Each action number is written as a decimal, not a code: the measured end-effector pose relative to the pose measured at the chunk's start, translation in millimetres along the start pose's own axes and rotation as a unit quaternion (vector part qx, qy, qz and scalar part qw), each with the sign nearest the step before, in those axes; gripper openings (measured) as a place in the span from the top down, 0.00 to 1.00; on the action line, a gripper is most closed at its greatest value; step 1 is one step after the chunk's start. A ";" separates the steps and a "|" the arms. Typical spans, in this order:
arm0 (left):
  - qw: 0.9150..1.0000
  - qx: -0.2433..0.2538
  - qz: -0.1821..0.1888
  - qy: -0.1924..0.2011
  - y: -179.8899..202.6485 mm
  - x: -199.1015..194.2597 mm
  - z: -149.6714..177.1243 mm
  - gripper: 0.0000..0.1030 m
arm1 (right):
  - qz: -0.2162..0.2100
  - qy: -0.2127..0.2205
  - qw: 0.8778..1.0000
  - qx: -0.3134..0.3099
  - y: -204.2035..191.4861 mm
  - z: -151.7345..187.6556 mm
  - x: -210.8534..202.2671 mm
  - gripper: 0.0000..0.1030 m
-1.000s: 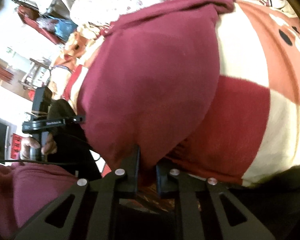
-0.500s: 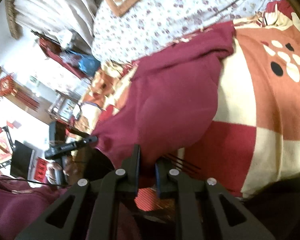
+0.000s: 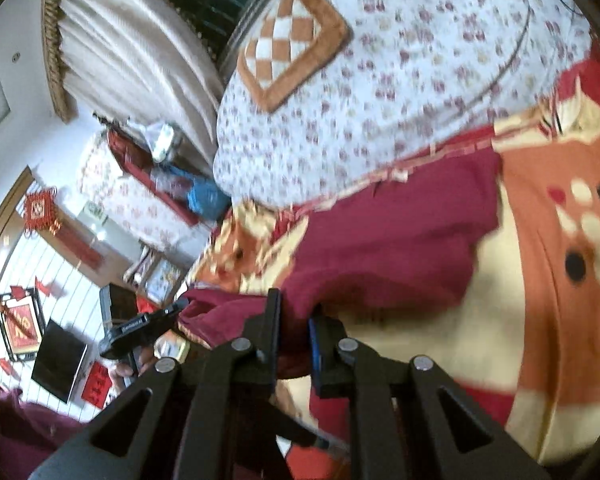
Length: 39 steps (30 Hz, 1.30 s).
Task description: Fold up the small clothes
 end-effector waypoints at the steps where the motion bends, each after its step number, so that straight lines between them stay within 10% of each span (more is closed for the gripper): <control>1: 1.000 0.010 -0.002 0.008 1.7 11.2 -8.9 1.00 | 0.003 0.006 1.000 -0.002 1.7 -9.9 9.3 0.89; 10: 0.997 0.018 -0.070 0.001 -38.6 156.1 -63.7 1.00 | 0.105 0.009 0.994 -0.023 71.6 -82.6 110.2 0.89; 19: 0.990 -0.013 -0.126 -0.059 -105.8 261.6 -40.3 1.00 | 0.173 -0.018 0.984 0.045 176.5 -83.8 200.8 0.88; 23: 0.990 -0.050 -0.104 -0.075 -115.9 275.1 -37.4 0.92 | 0.194 -0.034 0.974 0.109 216.7 -78.3 215.2 0.80; 28: 0.994 -0.068 -0.082 -0.027 -113.6 253.5 -65.5 0.52 | 0.183 0.041 0.979 0.080 201.7 -104.7 180.7 0.52; 32: 0.993 -0.066 -0.087 -0.036 -110.7 254.8 -63.5 0.52 | 0.161 0.019 0.987 -0.019 159.7 -103.3 180.9 0.52; 39: 0.981 -0.022 -0.159 -0.105 -124.5 291.0 -15.0 0.52 | 0.246 -0.069 0.961 -0.101 188.4 -74.6 248.3 0.53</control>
Point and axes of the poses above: each gripper's, at about its wrist camera, not at the fingertips, and x roughly the way its jaws point, y to its right, z to its underside, the point moved 10 cm from there along x, roughly the way its jaws point, and after that the axes turned 15 degrees about y, right-handed, at the moved point
